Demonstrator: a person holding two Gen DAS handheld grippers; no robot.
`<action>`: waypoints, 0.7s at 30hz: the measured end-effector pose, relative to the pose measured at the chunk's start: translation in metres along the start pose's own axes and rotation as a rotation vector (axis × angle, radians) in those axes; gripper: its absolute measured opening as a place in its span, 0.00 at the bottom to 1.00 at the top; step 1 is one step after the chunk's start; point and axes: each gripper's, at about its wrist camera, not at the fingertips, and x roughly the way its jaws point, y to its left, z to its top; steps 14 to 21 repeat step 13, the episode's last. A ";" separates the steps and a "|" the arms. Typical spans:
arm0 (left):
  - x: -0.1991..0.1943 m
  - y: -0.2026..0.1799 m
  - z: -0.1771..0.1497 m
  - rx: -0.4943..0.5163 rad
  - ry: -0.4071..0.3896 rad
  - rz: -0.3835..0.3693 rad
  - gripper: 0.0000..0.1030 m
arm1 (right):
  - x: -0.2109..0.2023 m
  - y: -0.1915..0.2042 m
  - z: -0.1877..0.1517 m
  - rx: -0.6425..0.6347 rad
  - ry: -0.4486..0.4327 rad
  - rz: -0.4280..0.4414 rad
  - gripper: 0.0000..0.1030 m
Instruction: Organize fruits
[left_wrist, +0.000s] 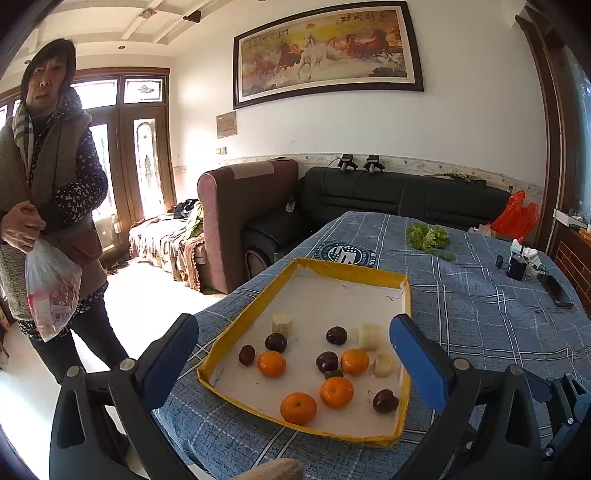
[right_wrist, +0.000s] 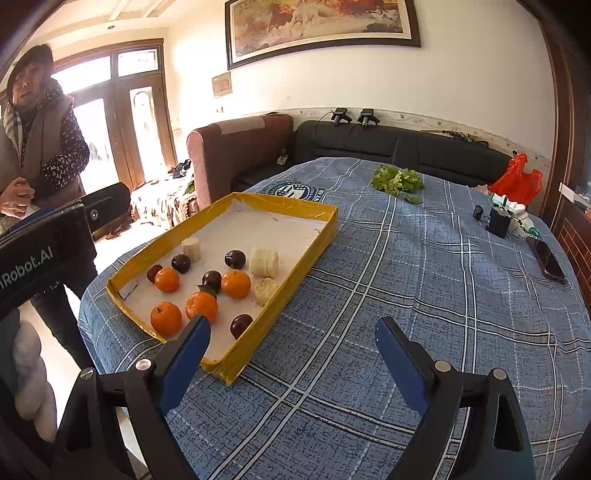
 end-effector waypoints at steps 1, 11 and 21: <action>-0.001 0.001 0.000 0.000 -0.001 -0.009 1.00 | 0.001 0.002 0.000 0.001 0.001 0.009 0.91; -0.012 0.006 0.005 -0.011 -0.027 0.020 1.00 | -0.002 0.013 -0.005 -0.039 -0.018 0.018 0.92; -0.007 0.007 0.005 0.000 0.005 0.032 1.00 | -0.001 0.012 -0.004 -0.030 -0.017 0.023 0.92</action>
